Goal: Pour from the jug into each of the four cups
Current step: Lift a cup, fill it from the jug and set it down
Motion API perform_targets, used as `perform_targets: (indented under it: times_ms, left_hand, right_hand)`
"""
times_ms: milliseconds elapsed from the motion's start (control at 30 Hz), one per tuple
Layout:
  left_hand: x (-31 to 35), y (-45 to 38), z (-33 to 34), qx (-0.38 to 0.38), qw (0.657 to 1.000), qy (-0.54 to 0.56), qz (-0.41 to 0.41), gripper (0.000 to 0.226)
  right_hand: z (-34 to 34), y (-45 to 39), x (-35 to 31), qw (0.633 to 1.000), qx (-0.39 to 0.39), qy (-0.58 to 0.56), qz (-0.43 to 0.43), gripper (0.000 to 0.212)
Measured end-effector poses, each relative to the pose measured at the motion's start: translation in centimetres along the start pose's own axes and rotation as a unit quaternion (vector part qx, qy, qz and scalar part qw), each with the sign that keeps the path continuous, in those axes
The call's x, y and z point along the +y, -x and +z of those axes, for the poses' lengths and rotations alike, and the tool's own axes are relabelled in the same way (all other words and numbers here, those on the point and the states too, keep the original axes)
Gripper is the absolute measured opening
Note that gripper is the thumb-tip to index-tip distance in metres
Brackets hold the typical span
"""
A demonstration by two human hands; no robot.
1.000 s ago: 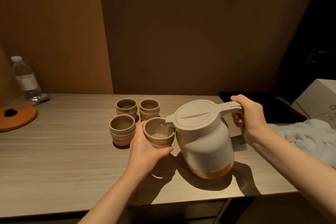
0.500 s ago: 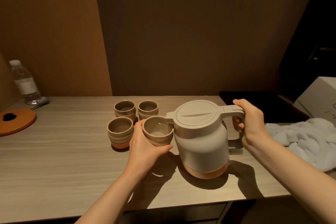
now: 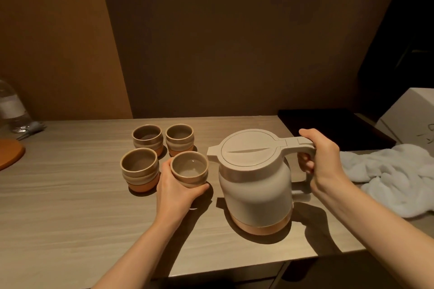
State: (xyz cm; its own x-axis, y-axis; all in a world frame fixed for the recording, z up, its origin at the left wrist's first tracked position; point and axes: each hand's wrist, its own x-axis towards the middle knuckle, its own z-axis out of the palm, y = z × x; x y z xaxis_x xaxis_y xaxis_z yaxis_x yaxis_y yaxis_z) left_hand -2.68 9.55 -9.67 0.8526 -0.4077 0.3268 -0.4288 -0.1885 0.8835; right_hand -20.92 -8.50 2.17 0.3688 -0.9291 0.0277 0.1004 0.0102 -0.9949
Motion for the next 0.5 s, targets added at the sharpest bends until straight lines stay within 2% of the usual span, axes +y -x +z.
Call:
perform_targets:
  times_ms: [500]
  left_hand:
    - [-2.3, -3.2, 1.9, 0.058, 0.998, -0.015, -0.031, 0.099]
  right_hand:
    - [0.2, -0.4, 0.7, 0.999, -0.007, -0.01, 0.03, 0.037]
